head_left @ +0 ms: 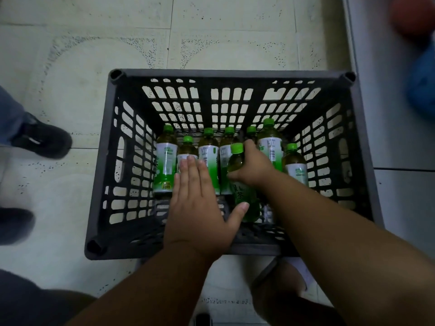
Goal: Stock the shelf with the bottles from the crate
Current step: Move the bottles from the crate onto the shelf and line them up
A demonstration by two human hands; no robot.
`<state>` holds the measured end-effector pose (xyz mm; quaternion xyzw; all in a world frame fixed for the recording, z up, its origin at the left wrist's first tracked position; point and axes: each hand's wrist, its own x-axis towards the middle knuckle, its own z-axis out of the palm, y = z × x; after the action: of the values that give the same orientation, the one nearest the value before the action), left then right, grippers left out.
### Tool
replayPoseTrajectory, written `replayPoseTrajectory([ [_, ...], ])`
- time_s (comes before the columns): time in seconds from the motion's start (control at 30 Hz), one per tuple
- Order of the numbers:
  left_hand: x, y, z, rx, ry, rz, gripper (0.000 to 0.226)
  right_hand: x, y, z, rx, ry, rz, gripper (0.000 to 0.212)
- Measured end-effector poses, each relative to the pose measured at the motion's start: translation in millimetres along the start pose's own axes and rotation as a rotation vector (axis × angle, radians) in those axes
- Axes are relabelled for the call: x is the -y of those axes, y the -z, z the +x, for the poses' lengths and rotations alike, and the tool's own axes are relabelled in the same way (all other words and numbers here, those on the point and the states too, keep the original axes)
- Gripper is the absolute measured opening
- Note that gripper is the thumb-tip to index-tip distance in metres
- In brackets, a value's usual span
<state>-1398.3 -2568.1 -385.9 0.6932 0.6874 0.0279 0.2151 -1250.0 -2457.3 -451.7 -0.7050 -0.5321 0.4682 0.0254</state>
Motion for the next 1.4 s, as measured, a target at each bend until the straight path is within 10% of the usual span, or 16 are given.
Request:
replayPoseTrajectory([
  [0.53,-24,80,-29,-0.010,0.045,-0.362,0.106,85,134,-179,-0.355,0.377,0.353,0.053],
  [0.8,-125,184,-92,-0.018,-0.299,-0.637,0.092,90,206,-342,-0.668,0.562,0.446,0.055],
  [1.4,-371,144,-195,0.519,-0.948,-0.591,0.076,-71,270,-579,-1.347,0.189,0.393,0.052],
])
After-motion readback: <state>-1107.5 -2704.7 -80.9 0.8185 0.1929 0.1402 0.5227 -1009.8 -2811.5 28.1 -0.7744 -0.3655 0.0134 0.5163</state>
